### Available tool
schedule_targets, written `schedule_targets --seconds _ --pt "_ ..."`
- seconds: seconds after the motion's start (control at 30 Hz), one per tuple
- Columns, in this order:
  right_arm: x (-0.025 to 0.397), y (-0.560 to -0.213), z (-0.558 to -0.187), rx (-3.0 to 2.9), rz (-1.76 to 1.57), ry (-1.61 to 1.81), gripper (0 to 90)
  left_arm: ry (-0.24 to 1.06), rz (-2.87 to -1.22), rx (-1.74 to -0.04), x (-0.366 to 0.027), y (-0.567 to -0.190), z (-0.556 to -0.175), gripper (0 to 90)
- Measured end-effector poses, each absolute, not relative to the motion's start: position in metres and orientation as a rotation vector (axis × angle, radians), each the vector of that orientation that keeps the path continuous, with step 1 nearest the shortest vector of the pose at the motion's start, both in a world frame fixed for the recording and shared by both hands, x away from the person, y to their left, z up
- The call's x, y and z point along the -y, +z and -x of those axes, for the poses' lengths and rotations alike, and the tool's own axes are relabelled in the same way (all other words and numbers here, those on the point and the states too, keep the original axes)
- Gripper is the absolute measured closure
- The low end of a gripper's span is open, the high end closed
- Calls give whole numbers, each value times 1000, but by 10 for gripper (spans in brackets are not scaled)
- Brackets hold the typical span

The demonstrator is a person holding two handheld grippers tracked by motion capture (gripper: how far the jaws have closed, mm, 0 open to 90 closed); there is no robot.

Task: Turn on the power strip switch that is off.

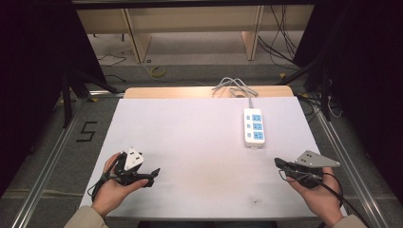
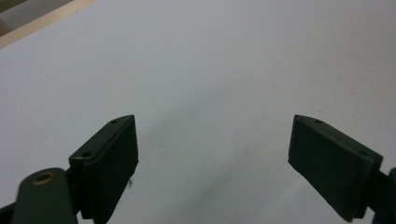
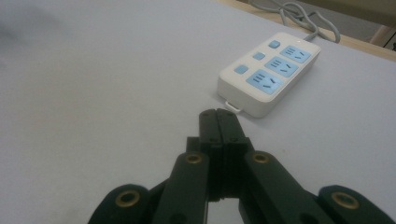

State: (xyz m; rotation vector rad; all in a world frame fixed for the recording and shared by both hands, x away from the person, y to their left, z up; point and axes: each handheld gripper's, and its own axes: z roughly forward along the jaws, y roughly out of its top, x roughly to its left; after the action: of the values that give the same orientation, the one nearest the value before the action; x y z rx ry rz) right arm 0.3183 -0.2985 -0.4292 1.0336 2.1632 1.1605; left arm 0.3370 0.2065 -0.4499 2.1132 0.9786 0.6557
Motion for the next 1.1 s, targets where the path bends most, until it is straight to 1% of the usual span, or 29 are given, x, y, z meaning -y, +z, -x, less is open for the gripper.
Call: schedule_targets --seconds 1.1 --pt "291 -424 -337 -2172 -1080 1123 900 654 -2127 -965 -202 -450 -337 159"
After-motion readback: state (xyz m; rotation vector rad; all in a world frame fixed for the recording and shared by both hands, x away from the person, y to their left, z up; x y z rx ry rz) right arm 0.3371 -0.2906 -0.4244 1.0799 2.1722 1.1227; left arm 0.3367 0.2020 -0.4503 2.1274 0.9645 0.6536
